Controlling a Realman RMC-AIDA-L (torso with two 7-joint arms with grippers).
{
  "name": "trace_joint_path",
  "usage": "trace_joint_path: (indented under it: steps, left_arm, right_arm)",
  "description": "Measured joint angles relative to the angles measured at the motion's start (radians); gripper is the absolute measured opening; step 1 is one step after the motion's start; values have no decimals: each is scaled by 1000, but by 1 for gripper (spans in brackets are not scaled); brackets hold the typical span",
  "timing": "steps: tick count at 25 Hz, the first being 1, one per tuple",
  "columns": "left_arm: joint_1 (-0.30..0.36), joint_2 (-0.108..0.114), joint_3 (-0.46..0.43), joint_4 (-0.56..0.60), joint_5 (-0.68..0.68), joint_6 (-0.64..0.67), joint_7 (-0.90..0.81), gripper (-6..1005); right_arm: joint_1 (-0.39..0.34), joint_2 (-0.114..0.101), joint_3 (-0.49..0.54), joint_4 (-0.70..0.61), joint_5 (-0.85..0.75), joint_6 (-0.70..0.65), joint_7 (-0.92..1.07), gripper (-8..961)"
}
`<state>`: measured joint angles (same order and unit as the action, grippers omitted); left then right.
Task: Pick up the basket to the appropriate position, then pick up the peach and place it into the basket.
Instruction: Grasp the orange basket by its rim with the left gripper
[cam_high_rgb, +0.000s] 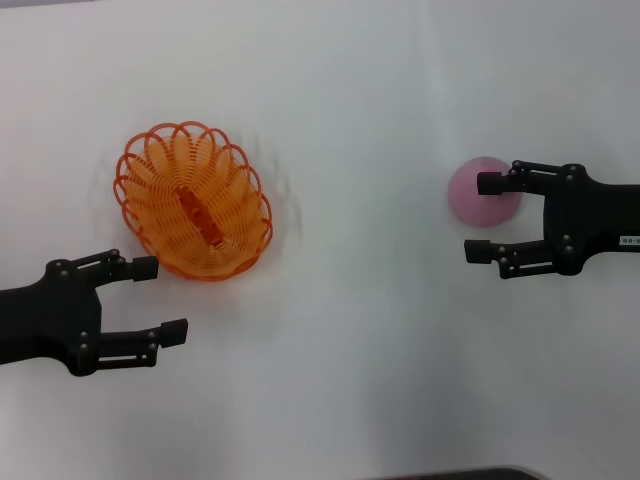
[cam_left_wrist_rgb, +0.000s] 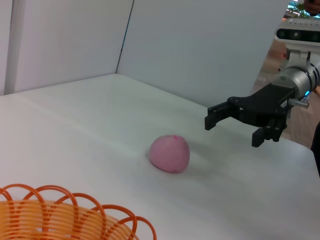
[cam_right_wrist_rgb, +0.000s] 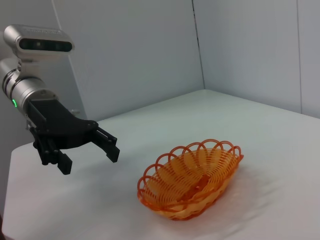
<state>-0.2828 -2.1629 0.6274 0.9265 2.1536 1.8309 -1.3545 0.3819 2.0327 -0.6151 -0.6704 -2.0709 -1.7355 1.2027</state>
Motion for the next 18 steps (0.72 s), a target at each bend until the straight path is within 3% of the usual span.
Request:
trace_joint_path:
  steps: [18]
  left_arm:
    - [-3,0,2,-4,0,0,0,880]
  right_arm:
    - [0,1,2,0,0,1,0,946]
